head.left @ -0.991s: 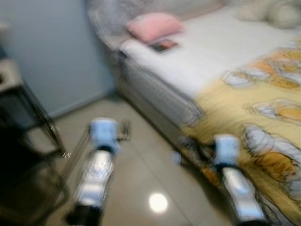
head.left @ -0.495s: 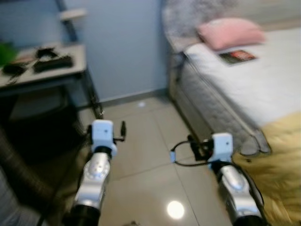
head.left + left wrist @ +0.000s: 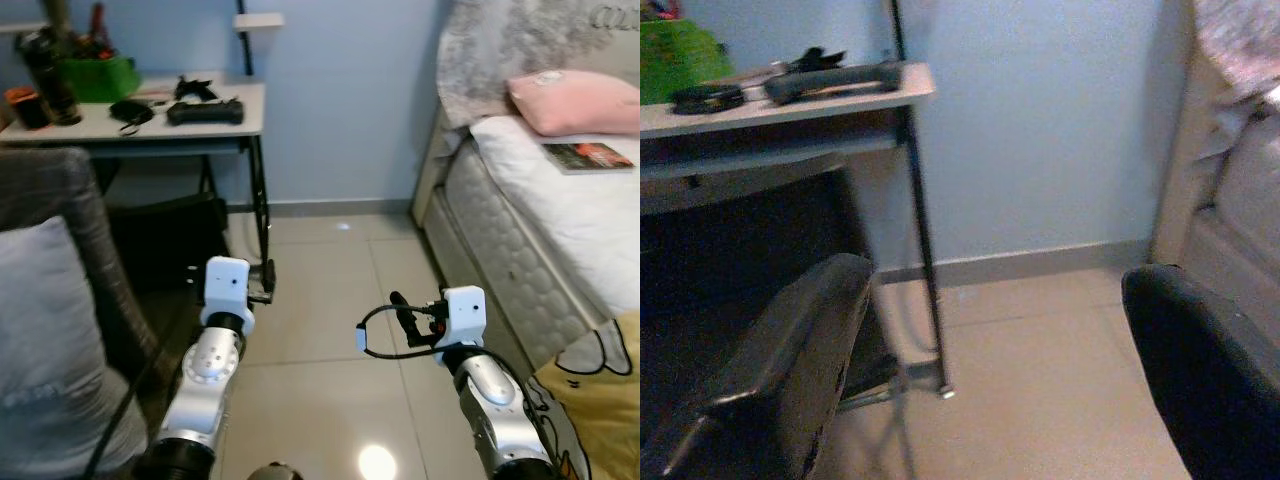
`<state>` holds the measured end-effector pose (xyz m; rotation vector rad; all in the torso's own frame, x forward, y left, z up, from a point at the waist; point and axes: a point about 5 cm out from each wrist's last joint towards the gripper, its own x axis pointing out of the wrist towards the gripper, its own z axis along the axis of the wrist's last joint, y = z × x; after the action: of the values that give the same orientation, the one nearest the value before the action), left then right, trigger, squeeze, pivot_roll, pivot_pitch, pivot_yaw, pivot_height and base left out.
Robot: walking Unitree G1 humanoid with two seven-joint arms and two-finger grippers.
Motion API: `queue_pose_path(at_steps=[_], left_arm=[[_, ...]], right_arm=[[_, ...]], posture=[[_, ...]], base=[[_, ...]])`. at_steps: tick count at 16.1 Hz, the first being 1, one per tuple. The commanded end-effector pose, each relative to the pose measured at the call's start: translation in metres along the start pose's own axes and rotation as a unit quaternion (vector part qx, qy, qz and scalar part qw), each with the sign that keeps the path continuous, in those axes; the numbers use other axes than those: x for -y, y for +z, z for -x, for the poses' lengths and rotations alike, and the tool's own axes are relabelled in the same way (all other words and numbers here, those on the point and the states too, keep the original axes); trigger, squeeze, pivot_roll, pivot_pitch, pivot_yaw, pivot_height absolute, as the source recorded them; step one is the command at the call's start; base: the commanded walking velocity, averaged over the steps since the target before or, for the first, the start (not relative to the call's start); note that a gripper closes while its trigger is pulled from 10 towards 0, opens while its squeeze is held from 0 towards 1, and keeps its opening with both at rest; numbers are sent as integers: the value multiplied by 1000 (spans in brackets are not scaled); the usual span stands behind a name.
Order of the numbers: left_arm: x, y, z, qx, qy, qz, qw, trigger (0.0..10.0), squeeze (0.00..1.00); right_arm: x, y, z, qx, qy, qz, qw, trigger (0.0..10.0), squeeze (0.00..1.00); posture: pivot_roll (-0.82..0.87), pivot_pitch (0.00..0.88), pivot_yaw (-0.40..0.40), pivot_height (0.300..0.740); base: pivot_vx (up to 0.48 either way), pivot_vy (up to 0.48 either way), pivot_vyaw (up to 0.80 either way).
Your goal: Clean up the room
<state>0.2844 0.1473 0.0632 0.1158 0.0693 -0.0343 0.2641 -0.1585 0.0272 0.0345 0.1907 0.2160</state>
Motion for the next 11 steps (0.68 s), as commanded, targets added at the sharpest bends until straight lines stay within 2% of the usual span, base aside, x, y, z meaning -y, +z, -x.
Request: queue_pose_path(at_steps=[1,6,8,9,11], left_arm=[[1,2,0,2,-4,4,1000,10000,0],[0,-1,2,-9,-4,31,999,10000,0],[0,-2,1,-16,-4,35,999,10000,0],[-1,-1,0,-11,0,27,1000,10000,0],[1,2,-2,0,0,3,1000,10000,0]], right_arm=[[6,-2,2,-9,-17,-7,1000,10000,0],[8,-7,5,-18,-27,-13,999,10000,0],[10,-7,4,-20,-30,-17,999,10000,0],[10,-7,4,-20,-31,-17,999,10000,0],[11,-7,4,-23,-32,-8,999,10000,0]], posture=[[-9,0,40,740],[-15,0,45,740],[-16,0,47,740],[-17,0,47,740],[-18,0,47,740]], base=[[0,0,538],[0,475,0],[-319,360,0],[-349,334,0],[0,0,0]])
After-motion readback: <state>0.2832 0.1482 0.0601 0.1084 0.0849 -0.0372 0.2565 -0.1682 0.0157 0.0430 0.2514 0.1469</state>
